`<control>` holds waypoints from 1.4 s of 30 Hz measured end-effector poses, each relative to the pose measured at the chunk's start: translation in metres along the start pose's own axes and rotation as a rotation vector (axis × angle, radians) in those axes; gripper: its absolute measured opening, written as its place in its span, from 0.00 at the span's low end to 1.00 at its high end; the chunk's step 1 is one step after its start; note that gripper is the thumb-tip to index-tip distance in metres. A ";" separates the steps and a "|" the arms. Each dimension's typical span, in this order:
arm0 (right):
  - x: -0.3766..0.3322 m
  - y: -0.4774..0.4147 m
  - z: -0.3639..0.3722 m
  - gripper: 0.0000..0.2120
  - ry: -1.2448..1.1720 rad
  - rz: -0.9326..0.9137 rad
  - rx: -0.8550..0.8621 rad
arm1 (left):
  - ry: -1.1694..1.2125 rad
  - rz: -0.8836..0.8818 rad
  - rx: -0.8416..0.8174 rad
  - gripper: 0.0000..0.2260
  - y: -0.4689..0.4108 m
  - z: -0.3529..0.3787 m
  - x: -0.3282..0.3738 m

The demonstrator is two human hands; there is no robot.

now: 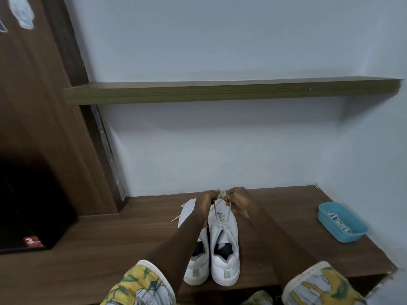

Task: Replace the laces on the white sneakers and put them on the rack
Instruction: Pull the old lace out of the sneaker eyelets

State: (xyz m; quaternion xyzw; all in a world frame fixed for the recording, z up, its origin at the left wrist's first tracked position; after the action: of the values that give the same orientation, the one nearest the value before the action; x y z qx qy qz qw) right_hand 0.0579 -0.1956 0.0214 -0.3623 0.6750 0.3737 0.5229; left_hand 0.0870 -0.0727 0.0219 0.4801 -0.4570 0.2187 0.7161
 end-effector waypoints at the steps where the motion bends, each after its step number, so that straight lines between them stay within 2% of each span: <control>1: -0.008 0.003 -0.003 0.13 -0.017 -0.006 0.013 | 0.018 0.020 0.015 0.14 0.000 -0.001 0.005; 9: -0.049 0.010 -0.025 0.10 -0.158 -0.060 0.085 | 0.070 0.114 0.080 0.10 0.007 -0.005 0.045; 12: -0.063 0.009 -0.030 0.14 -0.180 -0.069 0.110 | 0.066 0.148 0.112 0.05 0.014 -0.007 0.061; 15: -0.081 0.007 -0.035 0.17 -0.178 -0.096 0.125 | 0.091 0.162 0.121 0.14 0.018 -0.007 0.076; 26: -0.136 0.004 -0.071 0.21 -0.184 -0.203 0.224 | 0.191 0.190 0.183 0.12 0.020 -0.024 0.121; 31: -0.168 0.001 -0.082 0.22 -0.176 -0.271 0.242 | 0.101 0.257 0.190 0.07 0.029 -0.012 0.163; 34: -0.196 0.001 -0.087 0.21 -0.189 -0.347 0.244 | 0.066 0.300 0.202 0.09 0.037 -0.003 0.192; 37: -0.223 0.000 -0.093 0.19 -0.152 -0.420 0.258 | 0.064 0.380 0.212 0.07 0.049 0.003 0.220; 38: -0.230 0.000 -0.096 0.19 -0.115 -0.441 0.264 | 0.046 0.415 0.223 0.10 0.053 0.004 0.228; 42: -0.241 0.002 -0.101 0.17 0.112 -0.520 0.278 | -0.251 0.494 0.302 0.16 0.060 0.013 0.235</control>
State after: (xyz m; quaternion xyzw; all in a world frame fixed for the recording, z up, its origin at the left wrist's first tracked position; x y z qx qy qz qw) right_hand 0.0580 -0.2598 0.2743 -0.4680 0.6322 0.1106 0.6075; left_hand 0.1506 -0.0869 0.2558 0.4787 -0.6069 0.3907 0.4998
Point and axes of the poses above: each hand's wrist, its own y-axis away from the middle knuckle, its own z-axis out of the palm, x = y × z, the point moved 10 cm from there along -y, towards the middle knuckle, and after that the axes turned 11 degrees about -z, right-handed, at the moved point
